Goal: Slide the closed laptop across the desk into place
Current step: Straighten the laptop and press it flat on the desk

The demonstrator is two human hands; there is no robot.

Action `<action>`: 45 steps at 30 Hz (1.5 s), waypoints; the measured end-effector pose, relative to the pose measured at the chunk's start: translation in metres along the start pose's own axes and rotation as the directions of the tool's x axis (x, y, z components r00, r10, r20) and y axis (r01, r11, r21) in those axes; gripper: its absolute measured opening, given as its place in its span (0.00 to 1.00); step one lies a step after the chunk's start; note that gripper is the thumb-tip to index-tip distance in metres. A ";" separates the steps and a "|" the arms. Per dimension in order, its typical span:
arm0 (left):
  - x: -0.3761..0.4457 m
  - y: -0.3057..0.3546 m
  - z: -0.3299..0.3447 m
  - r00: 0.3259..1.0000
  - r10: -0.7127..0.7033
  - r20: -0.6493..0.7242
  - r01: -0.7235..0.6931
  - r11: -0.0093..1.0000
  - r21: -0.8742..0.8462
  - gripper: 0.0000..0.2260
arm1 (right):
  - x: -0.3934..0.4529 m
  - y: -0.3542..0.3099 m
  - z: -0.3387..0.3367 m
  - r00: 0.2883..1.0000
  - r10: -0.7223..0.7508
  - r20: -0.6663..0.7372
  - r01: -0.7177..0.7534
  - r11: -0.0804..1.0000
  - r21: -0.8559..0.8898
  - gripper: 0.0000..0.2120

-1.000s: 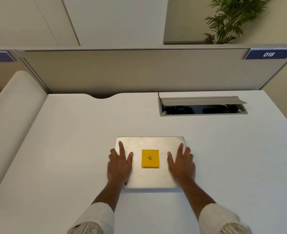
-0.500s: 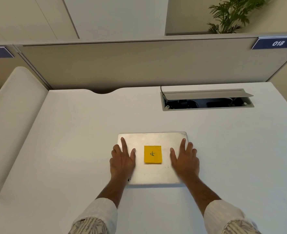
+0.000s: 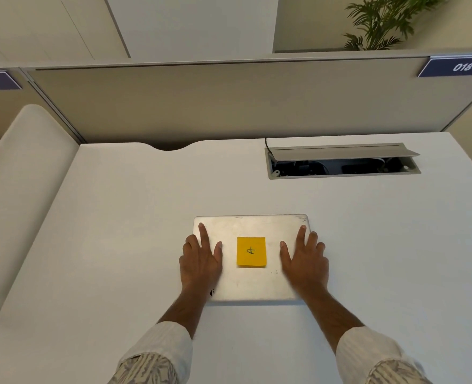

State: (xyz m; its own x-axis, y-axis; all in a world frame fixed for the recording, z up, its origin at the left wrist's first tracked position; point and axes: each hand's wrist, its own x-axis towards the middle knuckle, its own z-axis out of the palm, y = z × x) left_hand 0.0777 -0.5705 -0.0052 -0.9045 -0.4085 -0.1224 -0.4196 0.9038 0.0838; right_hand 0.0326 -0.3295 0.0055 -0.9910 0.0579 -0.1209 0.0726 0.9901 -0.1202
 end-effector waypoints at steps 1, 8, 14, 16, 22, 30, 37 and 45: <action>0.000 0.000 -0.001 1.000 0.000 0.000 0.000 1.000 -0.005 0.33 | 0.000 0.000 0.001 1.000 -0.002 -0.005 0.002 1.000 -0.005 0.35; 0.000 0.000 0.001 1.000 0.004 -0.029 -0.004 1.000 -0.010 0.32 | 0.002 -0.001 0.006 0.999 -0.004 -0.036 0.003 0.999 -0.034 0.34; -0.002 -0.001 -0.003 0.999 0.008 -0.045 -0.008 1.000 -0.018 0.32 | 0.002 0.001 0.008 0.997 -0.012 -0.076 0.012 1.000 0.001 0.34; -0.003 0.000 -0.004 0.999 0.005 -0.037 -0.006 1.000 -0.022 0.32 | 0.002 0.002 0.009 0.996 -0.007 -0.086 0.008 1.000 0.014 0.34; -0.006 -0.001 -0.004 0.999 0.005 -0.045 -0.006 0.999 -0.033 0.33 | 0.002 0.004 0.011 0.995 -0.006 -0.095 0.009 0.999 0.034 0.33; -0.009 -0.002 -0.005 0.998 0.019 -0.064 -0.022 0.999 -0.039 0.32 | 0.002 0.006 0.014 0.994 -0.010 -0.107 0.016 0.998 0.055 0.32; -0.007 -0.005 0.000 0.994 0.043 -0.101 -0.045 0.999 -0.018 0.32 | 0.002 0.009 0.018 0.990 -0.032 -0.135 0.045 0.995 0.089 0.31; -0.005 -0.004 0.006 0.955 0.236 -0.178 -0.255 0.963 -0.087 0.30 | 0.002 0.004 0.019 0.951 -0.268 -0.155 0.287 0.952 0.111 0.33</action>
State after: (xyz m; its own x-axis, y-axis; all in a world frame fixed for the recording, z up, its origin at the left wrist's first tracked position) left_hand 0.0840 -0.5716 -0.0110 -0.9768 -0.1991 0.0788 -0.1805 0.9635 0.1976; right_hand 0.0334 -0.3279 -0.0140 -0.9792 -0.1908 0.0697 -0.2024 0.9447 -0.2579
